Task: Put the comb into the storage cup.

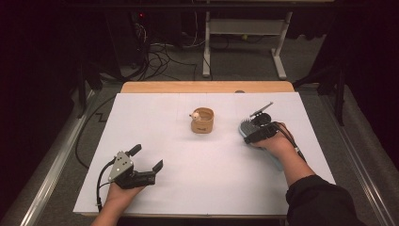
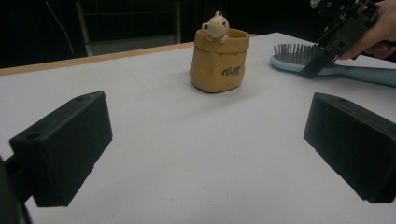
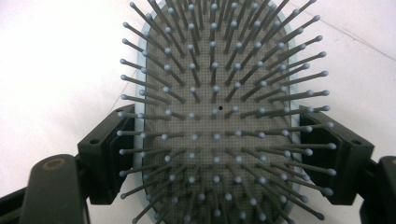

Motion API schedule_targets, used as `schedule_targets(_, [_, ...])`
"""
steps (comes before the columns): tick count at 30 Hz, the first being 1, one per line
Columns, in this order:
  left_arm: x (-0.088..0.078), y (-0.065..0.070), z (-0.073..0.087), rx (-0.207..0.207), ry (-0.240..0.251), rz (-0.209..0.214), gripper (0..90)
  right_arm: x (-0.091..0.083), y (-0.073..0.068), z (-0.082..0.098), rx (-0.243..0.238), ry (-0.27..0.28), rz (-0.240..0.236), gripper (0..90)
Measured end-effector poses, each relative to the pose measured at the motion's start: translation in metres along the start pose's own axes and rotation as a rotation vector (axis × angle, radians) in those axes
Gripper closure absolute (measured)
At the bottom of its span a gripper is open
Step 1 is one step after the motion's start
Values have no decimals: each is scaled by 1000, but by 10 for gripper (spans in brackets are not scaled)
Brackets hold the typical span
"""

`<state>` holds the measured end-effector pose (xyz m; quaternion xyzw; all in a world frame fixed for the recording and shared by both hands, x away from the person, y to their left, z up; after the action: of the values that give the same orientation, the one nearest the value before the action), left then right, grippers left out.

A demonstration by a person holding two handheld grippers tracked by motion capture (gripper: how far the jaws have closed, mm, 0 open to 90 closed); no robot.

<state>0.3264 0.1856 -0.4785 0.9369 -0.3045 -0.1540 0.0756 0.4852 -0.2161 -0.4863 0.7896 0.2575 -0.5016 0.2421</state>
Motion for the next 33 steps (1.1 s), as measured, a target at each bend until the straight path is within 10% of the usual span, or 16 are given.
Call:
schedule_targets(18, [0,-1,0,3,-2,-3,17,-4,0,-2,-17,-24,-4,206])
schedule_targets(33, [0,-2,-1,-15,2,-9,19,-36,-3,-2,-23,67,17,206])
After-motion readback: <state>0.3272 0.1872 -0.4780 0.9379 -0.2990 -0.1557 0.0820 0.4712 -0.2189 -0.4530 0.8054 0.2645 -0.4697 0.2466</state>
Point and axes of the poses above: each handheld gripper's, and its own axes: x roughly forward along the jaws, z roughly out of its underside, y roughly to its right, the point moved 5 cm from there along x, roughly forward along the jaws, and after that the axes turned 11 degrees about -x, right-handed, at the moved point
